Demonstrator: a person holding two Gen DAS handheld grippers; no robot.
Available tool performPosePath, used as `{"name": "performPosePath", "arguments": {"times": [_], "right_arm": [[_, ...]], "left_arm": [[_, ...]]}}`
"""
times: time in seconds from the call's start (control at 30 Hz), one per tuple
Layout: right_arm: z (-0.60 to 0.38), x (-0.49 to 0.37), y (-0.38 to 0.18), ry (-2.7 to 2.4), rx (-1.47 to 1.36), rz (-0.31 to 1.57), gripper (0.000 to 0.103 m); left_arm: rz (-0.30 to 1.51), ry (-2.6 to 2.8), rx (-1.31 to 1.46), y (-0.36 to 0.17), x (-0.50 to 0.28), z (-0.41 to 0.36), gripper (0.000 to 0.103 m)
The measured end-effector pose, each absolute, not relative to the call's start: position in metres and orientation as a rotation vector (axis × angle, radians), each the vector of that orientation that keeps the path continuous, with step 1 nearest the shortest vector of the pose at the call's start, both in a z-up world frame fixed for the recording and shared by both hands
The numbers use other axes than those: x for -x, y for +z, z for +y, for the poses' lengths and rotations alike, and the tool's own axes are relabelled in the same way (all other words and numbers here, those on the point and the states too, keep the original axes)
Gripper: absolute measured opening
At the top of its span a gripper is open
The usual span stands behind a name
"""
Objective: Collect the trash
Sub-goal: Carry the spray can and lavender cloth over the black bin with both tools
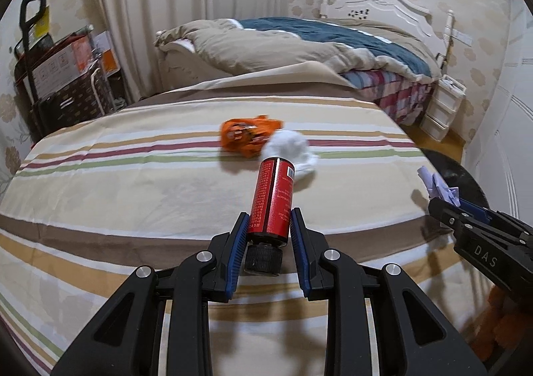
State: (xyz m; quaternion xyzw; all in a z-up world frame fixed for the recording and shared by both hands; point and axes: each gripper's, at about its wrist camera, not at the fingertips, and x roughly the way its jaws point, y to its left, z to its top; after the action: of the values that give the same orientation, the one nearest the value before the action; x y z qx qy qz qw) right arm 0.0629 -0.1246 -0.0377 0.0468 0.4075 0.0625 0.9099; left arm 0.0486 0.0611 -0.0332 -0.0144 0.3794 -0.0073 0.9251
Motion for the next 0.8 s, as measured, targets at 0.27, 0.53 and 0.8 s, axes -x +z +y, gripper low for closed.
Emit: {"name": "performPosePath", "arguments": {"times": [0.27, 0.53, 0.8], "right_arm": [[-0.165, -0.057, -0.033, 0.067, -0.134, 0.813, 0.034], [-0.216, -0.059, -0.034, -0.025, -0.183, 0.792, 0.034], [-0.26, -0.071, -0.038, -0.101, -0.21, 0.789, 0.034]], "left_arm": [[0.769, -0.096, -0.008, -0.03, -0.055, 0.017, 0.028], [0.763, -0.179, -0.054, -0.029, -0.068, -0.033, 0.028], [0.759, -0.252, -0.073, -0.027, -0.088, -0.079, 0.028]]}}
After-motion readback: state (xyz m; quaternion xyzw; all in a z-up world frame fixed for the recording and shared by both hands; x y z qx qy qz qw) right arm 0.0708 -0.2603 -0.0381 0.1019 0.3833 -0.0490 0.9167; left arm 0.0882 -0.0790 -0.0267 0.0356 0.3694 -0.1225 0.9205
